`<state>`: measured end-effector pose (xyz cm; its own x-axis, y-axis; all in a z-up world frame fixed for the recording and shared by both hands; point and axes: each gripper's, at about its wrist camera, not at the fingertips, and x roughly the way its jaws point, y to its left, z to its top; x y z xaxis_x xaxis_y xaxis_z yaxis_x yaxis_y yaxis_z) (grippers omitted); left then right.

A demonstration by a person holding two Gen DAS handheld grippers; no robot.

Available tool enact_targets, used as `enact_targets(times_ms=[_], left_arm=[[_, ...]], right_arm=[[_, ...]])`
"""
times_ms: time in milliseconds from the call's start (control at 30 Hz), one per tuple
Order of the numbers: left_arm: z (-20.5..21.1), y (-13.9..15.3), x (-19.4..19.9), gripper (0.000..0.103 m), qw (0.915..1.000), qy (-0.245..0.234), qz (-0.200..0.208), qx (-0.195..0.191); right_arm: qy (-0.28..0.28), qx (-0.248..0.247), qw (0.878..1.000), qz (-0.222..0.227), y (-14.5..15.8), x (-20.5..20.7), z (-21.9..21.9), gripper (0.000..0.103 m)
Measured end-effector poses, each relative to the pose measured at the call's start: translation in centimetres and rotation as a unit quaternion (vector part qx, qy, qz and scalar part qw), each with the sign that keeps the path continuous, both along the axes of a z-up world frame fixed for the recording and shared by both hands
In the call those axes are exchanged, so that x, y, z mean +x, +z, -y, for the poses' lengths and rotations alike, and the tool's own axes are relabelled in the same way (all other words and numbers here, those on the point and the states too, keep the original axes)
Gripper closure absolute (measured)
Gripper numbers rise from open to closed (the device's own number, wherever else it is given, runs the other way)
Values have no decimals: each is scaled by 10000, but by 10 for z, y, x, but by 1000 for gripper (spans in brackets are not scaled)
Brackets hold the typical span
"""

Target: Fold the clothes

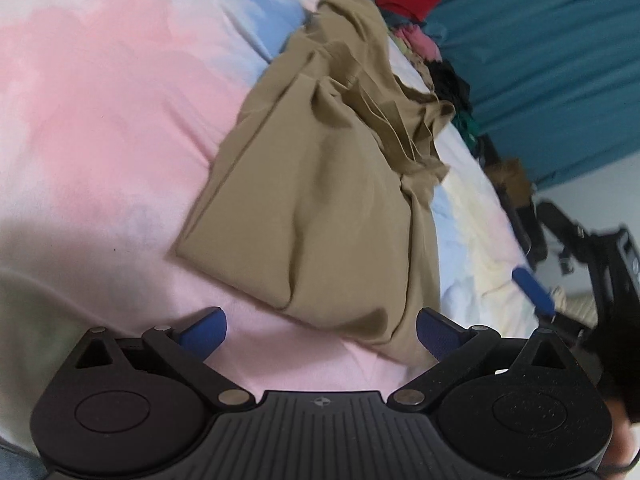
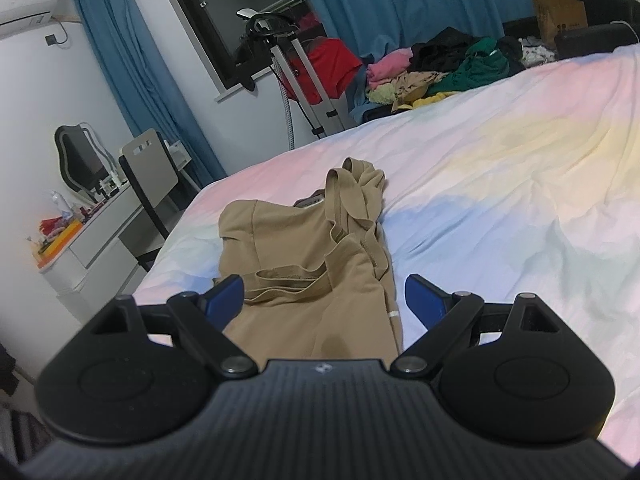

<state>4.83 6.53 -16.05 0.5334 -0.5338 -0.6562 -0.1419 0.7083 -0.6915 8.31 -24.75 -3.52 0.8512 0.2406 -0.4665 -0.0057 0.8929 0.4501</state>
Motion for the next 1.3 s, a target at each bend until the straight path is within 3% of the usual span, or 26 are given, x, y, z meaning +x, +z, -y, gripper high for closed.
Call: enact_targets(times_ms=[233,467,533,600,667,767,833,967,1033,1133,1300], left_arm=[[-12,-3,4,3,9987,333,64,-391],[-17,8,-4,11,9954,611,612,-417],[-14,4,0,18,9961,611,496,-395],[-11,-2,1,31,9970,655,331,-232],[-12,-4,1,35,9968,723,287,-166],[-18,-4,-1,44,9956,843,277,-312],[-21,-6,0,50,9946,938,237,-373],[-30,-11,0,66,9918,1130,178,-567],[-34,-13,3,72,9897,1253,149,-681],[-44,-20,0,79,9813,1539,82,-1156],[-51,-22,0,92,9723,1699,209,-1594]], right_arm=[[-79,265,9996,-93,-1,-1,7,14],[-154,445,9988,-121,-2,-2,15,14],[-155,492,9986,-145,-3,-2,17,14],[-149,596,9979,-217,-4,-1,19,14],[-97,985,9938,-502,-8,-4,24,13],[394,2215,9711,-792,-21,-18,29,14],[616,2758,9526,-1124,-37,-25,25,14],[642,3287,9223,-1929,-71,-24,14,12],[666,3743,8958,-2301,-91,-20,11,12],[580,4262,8628,-2657,-114,-20,8,13],[-58,4146,8725,-2583,-122,-28,18,17]])
